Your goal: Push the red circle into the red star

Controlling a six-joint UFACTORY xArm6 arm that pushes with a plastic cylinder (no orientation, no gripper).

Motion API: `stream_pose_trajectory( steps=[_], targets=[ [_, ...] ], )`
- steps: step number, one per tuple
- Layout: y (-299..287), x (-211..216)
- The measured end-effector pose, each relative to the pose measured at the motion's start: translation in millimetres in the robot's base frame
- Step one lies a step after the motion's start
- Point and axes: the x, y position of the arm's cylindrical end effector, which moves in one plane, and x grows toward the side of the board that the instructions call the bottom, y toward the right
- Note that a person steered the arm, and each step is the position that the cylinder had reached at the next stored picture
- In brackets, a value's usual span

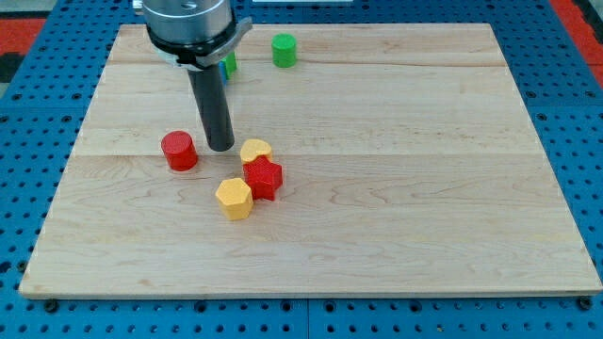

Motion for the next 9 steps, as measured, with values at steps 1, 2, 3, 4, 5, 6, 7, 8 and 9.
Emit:
stream_pose_trajectory(
  steps=[1,2,3,4,5,6,7,8,9],
  targets=[
    [-31,-61],
    [-94,-37],
    [-90,0],
    [-22,27],
    [-11,34],
    [-20,34],
    [-46,32],
    [-21,-2],
    [0,-20]
  ],
)
